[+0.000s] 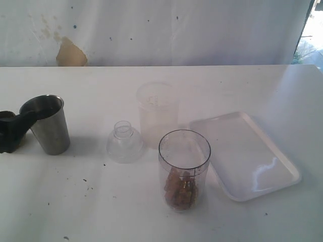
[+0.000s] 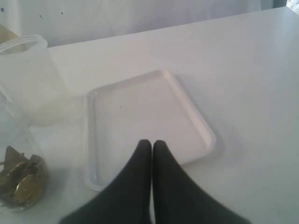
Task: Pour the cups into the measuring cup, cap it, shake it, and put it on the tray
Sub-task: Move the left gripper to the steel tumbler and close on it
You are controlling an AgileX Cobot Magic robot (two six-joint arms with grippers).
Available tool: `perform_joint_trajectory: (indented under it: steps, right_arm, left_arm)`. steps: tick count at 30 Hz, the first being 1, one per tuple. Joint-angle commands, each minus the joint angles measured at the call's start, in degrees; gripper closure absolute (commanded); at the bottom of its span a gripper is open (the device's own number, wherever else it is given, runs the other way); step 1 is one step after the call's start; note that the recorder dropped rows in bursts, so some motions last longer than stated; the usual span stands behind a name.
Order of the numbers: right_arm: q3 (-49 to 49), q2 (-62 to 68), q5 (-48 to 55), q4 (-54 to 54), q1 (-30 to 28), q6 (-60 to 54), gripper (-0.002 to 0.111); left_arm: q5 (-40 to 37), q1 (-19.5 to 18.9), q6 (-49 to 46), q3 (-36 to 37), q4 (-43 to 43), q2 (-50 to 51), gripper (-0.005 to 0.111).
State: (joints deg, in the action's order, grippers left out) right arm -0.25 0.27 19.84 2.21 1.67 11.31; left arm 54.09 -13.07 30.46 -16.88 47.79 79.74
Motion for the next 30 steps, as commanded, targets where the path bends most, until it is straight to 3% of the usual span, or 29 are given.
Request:
perform_joint_trajectory:
  steps: [1, 6, 14, 17, 30]
  right_arm:
    - [0.25, -0.27, -0.13, -0.34, -0.48, 0.01, 0.108]
    - [0.25, -0.27, -0.13, -0.34, -0.48, 0.01, 0.108]
    - [0.25, -0.27, -0.13, -0.34, -0.48, 0.01, 0.108]
    - [0.25, -0.27, -0.13, -0.34, -0.48, 0.01, 0.108]
    - [0.25, -0.27, -0.13, -0.34, -0.48, 0.01, 0.108]
  left_arm:
    - [-0.25, 2.5, 0.26, 0.3, 1.95, 2.73, 0.002]
    - [-0.3, 4.67, -6.13, 0.3, -0.95, 10.55, 0.002]
    - [7.3, 4.67, -16.98, 0.3, -8.91, 20.39, 0.002]
    - [11.27, 4.67, -17.74, -0.56, -9.7, 23.83, 0.002]
    - [13.52, 4.67, -18.73, -7.97, -5.78, 32.17, 0.002]
